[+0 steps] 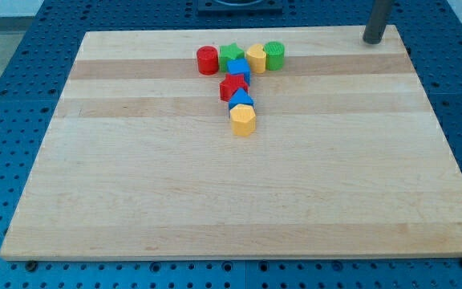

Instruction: Push the horizontal line of blocks towards the right

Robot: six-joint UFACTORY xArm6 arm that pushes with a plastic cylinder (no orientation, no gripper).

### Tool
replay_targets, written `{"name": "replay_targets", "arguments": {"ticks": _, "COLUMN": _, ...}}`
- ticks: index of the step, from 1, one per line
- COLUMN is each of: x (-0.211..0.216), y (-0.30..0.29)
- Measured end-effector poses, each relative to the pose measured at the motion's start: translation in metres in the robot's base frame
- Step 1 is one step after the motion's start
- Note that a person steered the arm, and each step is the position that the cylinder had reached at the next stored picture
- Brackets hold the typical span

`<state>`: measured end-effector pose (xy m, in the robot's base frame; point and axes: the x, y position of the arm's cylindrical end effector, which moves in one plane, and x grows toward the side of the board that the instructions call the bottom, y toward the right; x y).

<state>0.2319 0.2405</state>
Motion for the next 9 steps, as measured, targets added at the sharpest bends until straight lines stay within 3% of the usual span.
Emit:
{"name": "replay_targets", "arguments": {"ticks": 4, "x": 0.017, "y": 0.001}}
{"name": "replay_targets", "arguments": {"ticks": 7, "x": 0.189, "y": -0.001}}
{"name": "replay_targets", "arguments": {"ticks": 9, "x": 0.273, "y": -0.104}}
